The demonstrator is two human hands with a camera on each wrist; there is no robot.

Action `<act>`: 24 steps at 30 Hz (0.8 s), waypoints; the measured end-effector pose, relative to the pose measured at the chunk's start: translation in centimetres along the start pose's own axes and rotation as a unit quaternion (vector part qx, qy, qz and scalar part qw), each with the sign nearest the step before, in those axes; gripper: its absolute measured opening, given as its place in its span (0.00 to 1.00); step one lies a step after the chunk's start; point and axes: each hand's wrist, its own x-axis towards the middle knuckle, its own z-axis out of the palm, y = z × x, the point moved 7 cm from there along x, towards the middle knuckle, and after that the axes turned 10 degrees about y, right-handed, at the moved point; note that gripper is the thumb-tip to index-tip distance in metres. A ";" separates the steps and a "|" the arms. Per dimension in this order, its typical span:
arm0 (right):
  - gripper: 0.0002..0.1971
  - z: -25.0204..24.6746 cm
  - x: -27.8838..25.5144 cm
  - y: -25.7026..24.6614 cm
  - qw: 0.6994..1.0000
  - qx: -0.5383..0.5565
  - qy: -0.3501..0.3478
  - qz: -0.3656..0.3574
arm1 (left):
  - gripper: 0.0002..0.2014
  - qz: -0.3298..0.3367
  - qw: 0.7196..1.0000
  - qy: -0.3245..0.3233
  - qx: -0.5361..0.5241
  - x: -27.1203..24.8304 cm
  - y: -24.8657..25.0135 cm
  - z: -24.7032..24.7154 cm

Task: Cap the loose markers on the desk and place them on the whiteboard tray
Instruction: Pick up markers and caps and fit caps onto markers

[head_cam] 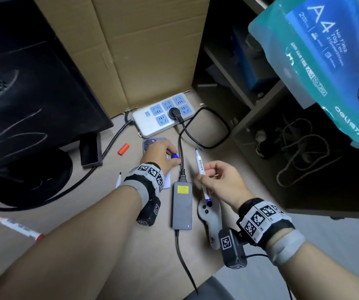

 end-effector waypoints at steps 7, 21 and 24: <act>0.10 0.4 -1.0 -2.0 0.999 -0.034 -0.002 -0.023 | 0.09 -0.056 0.994 0.017 -0.091 -1.5 0.0 -2.9; 0.10 17.5 -10.4 -11.9 0.934 -0.195 -0.226 -0.196 | 0.11 -0.141 0.975 0.149 -0.080 -16.5 -9.6 -24.6; 0.08 21.3 -13.0 -12.3 0.899 -0.252 -0.246 -0.260 | 0.09 -0.184 0.962 0.169 -0.110 -20.9 -12.4 -27.2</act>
